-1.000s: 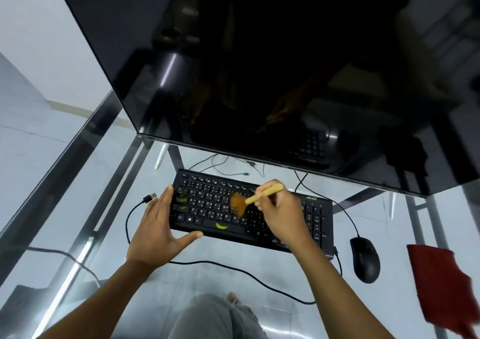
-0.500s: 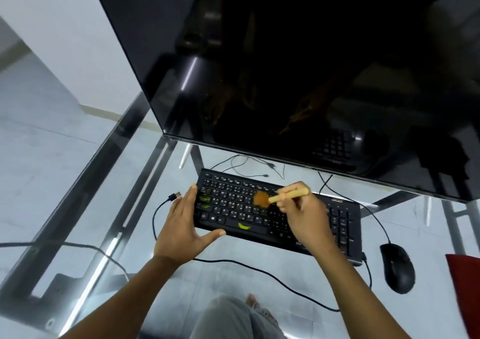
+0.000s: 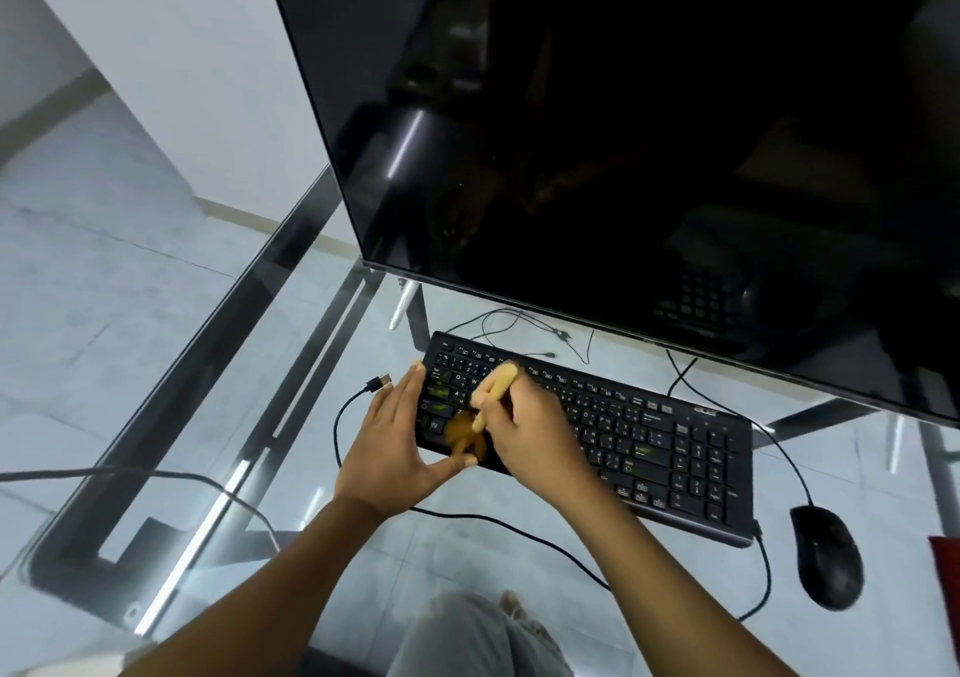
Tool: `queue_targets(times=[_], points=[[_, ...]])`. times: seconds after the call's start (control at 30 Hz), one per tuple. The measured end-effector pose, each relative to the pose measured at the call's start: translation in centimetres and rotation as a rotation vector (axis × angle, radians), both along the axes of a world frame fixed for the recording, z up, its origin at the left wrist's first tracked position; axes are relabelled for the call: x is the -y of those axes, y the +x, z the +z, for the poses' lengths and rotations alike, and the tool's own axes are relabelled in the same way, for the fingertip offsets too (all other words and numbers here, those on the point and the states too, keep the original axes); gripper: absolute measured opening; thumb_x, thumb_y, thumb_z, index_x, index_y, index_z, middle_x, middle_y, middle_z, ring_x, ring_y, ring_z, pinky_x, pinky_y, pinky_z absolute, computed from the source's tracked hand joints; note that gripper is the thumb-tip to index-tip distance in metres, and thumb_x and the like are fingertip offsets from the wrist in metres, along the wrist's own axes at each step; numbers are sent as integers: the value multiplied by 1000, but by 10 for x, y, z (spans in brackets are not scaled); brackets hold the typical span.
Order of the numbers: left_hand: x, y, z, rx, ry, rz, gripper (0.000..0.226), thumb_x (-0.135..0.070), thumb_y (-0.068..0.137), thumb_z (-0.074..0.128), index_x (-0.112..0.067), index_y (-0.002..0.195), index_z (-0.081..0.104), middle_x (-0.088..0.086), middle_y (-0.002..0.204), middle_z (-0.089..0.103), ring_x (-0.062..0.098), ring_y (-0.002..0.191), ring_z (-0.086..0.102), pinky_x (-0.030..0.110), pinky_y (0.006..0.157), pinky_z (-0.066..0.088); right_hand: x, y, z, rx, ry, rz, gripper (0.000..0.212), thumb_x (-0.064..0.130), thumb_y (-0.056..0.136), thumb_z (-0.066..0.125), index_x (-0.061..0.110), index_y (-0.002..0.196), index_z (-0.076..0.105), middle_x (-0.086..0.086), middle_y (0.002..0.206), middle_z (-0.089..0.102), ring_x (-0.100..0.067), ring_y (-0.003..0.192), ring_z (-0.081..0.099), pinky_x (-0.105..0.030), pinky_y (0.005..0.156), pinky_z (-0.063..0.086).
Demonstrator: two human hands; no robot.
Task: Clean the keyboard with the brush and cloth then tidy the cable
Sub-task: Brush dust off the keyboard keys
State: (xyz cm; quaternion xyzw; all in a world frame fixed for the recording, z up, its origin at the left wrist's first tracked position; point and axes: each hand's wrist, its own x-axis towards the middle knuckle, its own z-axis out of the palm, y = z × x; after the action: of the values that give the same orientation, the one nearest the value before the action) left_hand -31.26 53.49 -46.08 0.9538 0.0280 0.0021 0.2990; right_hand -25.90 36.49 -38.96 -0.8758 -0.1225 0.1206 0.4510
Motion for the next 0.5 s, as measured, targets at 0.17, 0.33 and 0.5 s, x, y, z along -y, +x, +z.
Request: queue_targets(times=[0.17, 0.33, 0.5], points=[[1, 1, -1, -7, -10, 4, 119, -81, 67, 61, -19, 153, 8, -6, 160, 17, 17, 147, 14, 34, 119, 12, -1, 4, 5, 147, 163, -178, 14, 16, 99, 55, 7, 89, 57, 10, 72, 63, 0, 68, 62, -13, 64, 46], [-1, 0, -2, -30, -8, 9, 121, -81, 66, 61, -21, 154, 5, -4, 159, 20, 21, 147, 16, 39, 121, 15, -4, 1, -2, -33, 57, -33, 10, 20, 98, 58, 14, 90, 62, 6, 77, 69, -1, 72, 64, -19, 67, 48], [0, 0, -2, 1, -9, 4, 120, -81, 67, 59, -20, 154, 4, -6, 160, 16, 14, 146, 8, 33, 119, 11, 27, -5, -7, 13, 207, -216, 11, 18, 98, 58, 19, 87, 61, 10, 72, 68, -1, 69, 65, -15, 66, 51]])
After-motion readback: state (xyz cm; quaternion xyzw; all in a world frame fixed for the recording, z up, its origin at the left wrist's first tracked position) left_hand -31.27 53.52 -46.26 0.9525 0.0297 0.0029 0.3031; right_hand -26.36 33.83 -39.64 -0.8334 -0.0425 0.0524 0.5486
